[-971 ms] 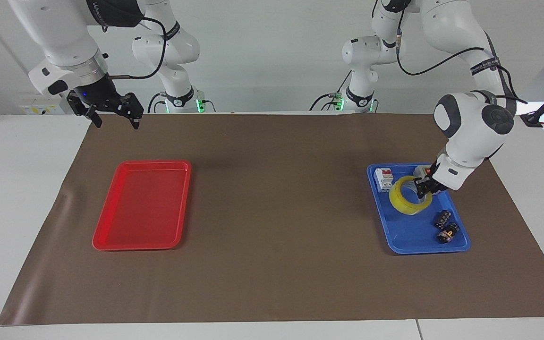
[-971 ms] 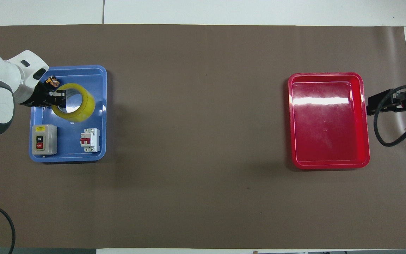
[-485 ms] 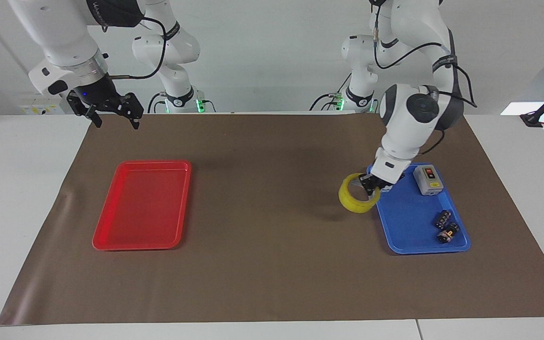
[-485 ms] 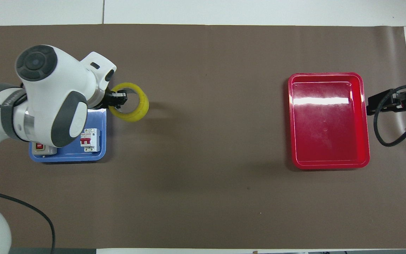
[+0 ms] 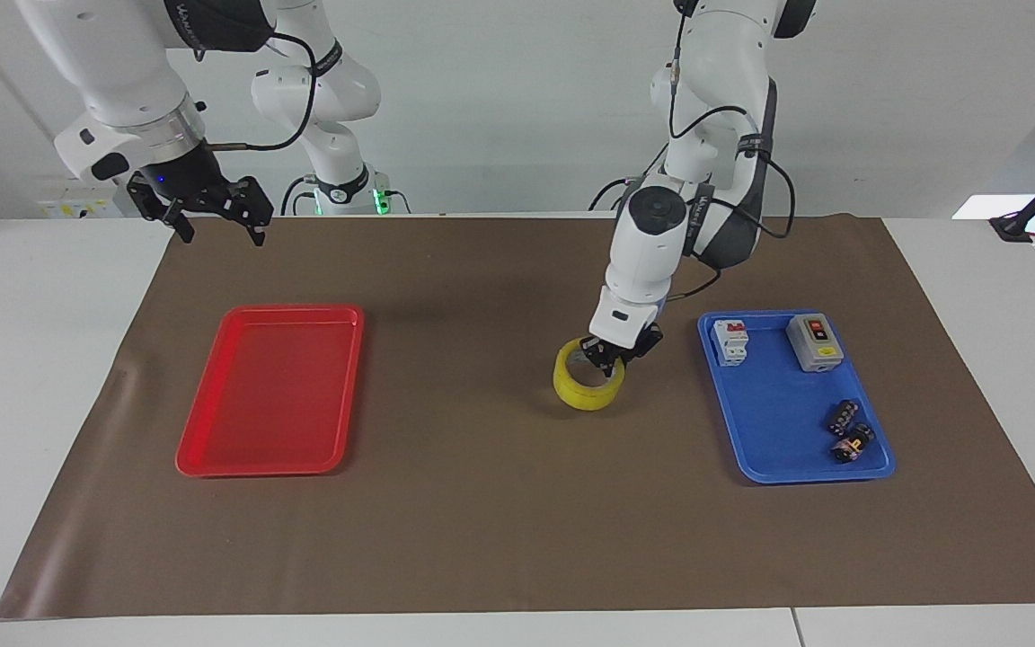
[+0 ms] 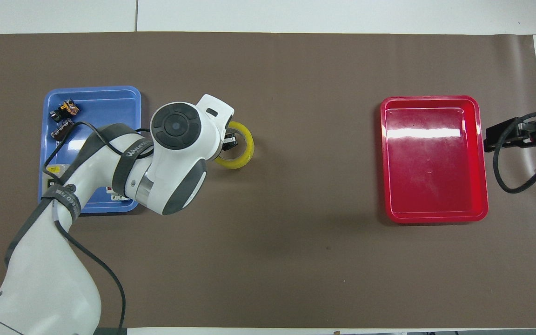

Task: Place and move tape with both arms
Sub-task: 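Lift the tape with the left gripper and set it mid-table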

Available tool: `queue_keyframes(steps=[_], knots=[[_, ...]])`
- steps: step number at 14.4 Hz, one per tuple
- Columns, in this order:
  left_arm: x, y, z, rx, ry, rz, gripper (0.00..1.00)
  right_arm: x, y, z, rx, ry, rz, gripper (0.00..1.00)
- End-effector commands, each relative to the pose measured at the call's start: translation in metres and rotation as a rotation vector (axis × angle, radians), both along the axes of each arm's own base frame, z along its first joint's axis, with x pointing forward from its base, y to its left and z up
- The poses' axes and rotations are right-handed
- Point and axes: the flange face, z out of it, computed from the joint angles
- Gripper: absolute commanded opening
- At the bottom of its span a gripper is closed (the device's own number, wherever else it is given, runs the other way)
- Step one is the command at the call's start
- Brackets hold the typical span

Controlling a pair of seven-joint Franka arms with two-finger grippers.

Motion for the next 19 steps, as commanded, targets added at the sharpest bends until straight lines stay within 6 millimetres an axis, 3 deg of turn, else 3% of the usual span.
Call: queue_keyframes(steps=[1,7,10,13,14,15,16,17,19], knots=[[0.0,-0.018,-0.017,0.006,-0.059,0.033,0.0,-0.002,-0.005,-0.001,0.005,-0.01,0.015,1.0],[0.002,-0.026,-0.026,-0.009,-0.068,0.022,0.0,-0.002,-0.005,-0.001,0.005,-0.01,0.015,1.0],[-0.008,-0.042,-0.038,-0.012,-0.063,-0.007,0.0,-0.003,-0.006,-0.002,0.005,-0.008,0.015,1.0],[-0.012,-0.049,-0.036,-0.022,-0.065,-0.015,0.0,-0.004,-0.006,-0.006,0.005,0.003,0.013,1.0],[-0.012,-0.048,-0.037,-0.021,-0.064,-0.015,0.16,-0.004,-0.006,-0.006,0.005,0.003,0.013,1.0],[-0.012,-0.048,-0.036,-0.02,-0.063,-0.015,0.62,-0.004,-0.006,-0.006,0.007,0.003,0.013,1.0],[-0.013,-0.047,-0.033,-0.018,-0.062,-0.012,0.88,-0.004,-0.006,-0.006,0.005,0.001,0.013,1.0],[-0.014,-0.044,-0.027,-0.017,-0.063,-0.011,1.0,-0.004,-0.006,-0.006,0.005,0.001,0.013,1.0],[-0.013,-0.029,0.004,-0.024,-0.085,-0.003,1.0,-0.004,-0.006,-0.006,0.005,0.001,0.013,1.0]])
